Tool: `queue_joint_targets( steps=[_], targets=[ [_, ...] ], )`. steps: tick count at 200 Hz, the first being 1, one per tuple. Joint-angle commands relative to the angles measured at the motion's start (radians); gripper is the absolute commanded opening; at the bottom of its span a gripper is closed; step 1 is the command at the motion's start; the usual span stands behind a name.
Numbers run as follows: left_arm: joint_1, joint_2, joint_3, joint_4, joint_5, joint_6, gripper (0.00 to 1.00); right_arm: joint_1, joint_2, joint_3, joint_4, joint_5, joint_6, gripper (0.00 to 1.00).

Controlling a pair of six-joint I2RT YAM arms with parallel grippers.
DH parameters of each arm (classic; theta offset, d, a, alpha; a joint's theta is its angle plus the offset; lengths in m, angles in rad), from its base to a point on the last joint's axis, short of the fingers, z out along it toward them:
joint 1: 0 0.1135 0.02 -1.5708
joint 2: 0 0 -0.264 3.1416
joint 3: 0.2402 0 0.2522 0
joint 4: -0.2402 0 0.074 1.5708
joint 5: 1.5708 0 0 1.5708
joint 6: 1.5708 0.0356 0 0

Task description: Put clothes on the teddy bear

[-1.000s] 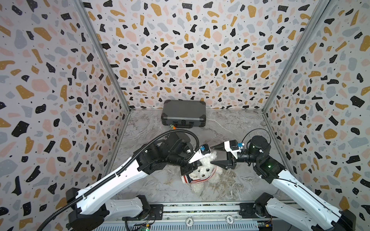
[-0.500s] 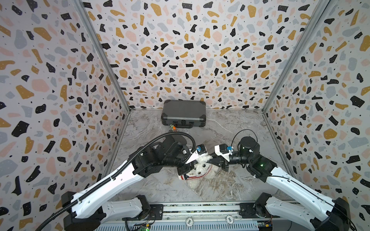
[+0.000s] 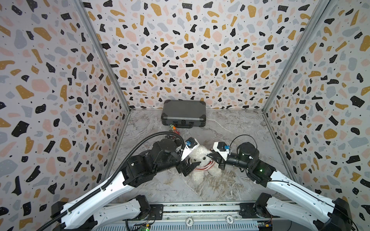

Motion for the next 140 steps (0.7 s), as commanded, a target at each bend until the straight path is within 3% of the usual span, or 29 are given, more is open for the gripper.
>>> queue_joint_targets(
  steps=[1, 75, 110, 123, 140],
  targets=[
    [0.003, 0.012, 0.0, 0.117, 0.01, -0.062, 0.92, 0.067, -0.001, 0.016, 0.077, 0.101, -0.032, 0.0],
    [0.003, 0.074, -0.006, 0.031, -0.029, 0.003, 0.77, 0.124, 0.04, 0.042, 0.091, 0.191, -0.038, 0.0],
    [0.008, 0.069, -0.049, 0.049, -0.052, -0.01, 0.53, 0.129, 0.003, 0.004, 0.143, 0.157, -0.044, 0.0],
    [0.011, 0.07, -0.059, 0.048, -0.062, -0.004, 0.54, 0.13, -0.014, -0.009, 0.156, 0.148, -0.044, 0.0],
    [0.024, 0.073, -0.076, 0.051, -0.066, 0.007, 0.62, 0.129, -0.021, -0.008, 0.154, 0.131, -0.047, 0.0]
  ],
)
